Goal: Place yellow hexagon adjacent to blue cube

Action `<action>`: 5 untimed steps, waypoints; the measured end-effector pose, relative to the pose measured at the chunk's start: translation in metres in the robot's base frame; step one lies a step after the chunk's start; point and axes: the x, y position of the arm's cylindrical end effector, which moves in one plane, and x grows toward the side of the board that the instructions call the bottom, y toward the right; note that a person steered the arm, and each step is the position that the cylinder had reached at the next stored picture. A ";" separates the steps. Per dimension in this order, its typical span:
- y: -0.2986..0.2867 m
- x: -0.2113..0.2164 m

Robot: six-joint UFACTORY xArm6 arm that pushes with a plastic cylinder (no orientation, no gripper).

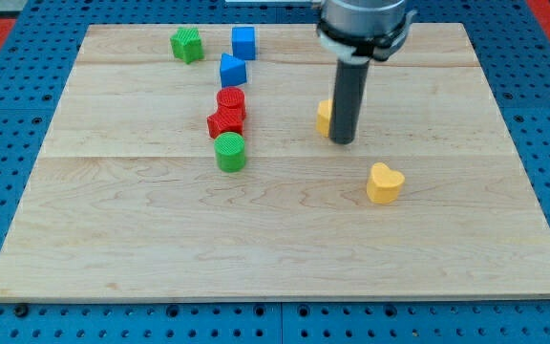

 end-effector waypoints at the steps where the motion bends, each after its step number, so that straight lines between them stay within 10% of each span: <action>1: -0.019 -0.047; 5: -0.047 -0.108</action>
